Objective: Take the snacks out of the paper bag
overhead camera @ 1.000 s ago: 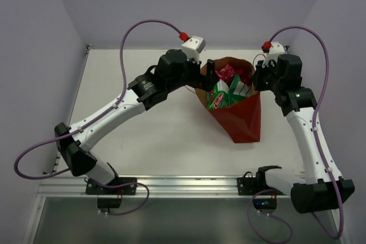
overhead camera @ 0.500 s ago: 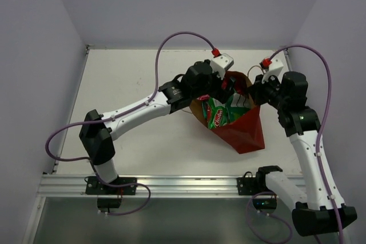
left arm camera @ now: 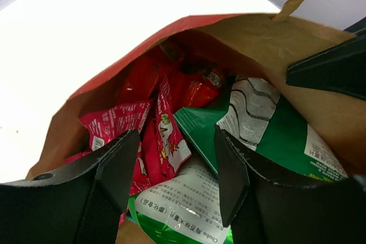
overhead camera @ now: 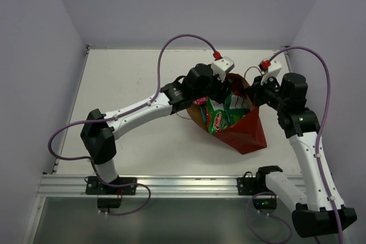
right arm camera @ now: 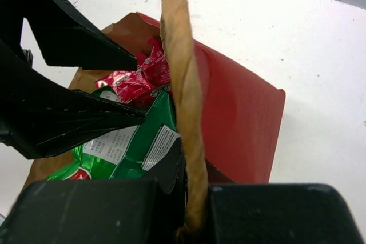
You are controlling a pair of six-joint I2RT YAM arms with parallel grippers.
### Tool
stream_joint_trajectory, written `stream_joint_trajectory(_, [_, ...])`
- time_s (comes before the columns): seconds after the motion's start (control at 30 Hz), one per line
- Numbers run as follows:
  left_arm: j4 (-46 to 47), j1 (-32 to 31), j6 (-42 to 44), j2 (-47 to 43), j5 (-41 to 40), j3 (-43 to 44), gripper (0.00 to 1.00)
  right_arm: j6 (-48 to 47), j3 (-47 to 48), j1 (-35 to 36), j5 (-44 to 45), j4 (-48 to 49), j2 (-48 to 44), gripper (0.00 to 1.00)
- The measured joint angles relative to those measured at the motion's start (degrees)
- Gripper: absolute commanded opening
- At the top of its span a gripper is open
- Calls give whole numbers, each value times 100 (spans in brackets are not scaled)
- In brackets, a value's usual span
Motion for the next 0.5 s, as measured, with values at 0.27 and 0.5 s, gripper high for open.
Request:
stream_joint_trajectory(0.27, [-11,0,2,48,-188,-203,47,48,-133,0,-2,168,-68,0])
stream_joint_trajectory(0.5, [-11,0,-15,223,-297,-203,1,87,-151,0,-2,205,-76,0])
